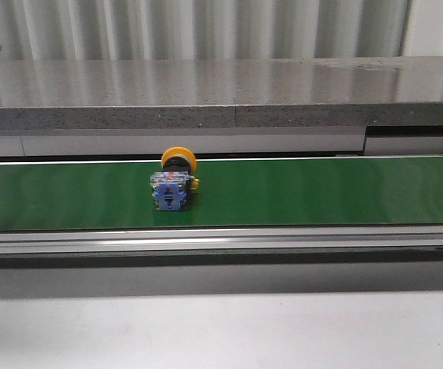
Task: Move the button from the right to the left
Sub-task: 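Lower the left gripper onto the button on the belt and close it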
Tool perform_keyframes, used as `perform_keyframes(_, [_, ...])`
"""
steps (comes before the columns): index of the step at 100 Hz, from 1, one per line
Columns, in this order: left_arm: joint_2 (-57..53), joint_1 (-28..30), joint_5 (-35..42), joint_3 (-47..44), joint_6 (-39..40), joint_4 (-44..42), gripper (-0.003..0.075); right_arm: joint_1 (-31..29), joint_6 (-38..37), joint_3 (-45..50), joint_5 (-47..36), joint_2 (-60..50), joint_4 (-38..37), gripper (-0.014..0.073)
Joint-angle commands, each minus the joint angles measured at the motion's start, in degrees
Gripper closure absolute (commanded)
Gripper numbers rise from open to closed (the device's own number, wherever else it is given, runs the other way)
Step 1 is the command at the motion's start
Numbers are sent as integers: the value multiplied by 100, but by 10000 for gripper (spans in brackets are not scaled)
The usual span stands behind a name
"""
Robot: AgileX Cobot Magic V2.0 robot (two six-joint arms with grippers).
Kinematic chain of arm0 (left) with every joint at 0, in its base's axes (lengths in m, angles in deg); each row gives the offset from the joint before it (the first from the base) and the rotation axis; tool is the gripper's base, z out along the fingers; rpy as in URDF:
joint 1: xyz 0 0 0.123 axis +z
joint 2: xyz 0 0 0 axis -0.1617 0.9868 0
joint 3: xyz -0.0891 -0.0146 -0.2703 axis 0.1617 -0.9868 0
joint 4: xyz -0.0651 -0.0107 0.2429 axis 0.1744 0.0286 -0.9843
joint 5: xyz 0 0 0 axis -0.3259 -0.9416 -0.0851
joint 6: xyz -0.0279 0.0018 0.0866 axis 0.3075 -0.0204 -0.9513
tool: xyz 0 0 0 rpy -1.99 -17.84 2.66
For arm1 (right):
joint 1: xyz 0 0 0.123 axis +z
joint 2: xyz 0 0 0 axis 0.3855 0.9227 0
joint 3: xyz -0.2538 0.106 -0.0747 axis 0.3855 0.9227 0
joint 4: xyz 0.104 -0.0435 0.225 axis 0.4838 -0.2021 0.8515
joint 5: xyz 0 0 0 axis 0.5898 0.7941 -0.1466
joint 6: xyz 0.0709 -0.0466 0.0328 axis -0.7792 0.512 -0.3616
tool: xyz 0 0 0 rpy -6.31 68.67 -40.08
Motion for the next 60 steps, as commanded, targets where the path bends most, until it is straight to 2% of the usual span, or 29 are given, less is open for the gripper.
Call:
perform_keyframes(1, [205, -293, 457, 282, 122, 150, 83, 23, 25, -159, -363, -1, 46, 661])
perform_keyframes(29, [1266, -1094, 641, 828, 127, 102, 83, 23, 25, -159, -363, -1, 46, 661])
perform_keyframes(45, [1763, -1290, 641, 1137, 230, -8, 83, 23, 25, -159, -363, -1, 46, 661])
perform_keyframes(60, [2109, -1432, 654, 1329, 573, -514, 83, 23, 25, -159, -363, -1, 46, 661])
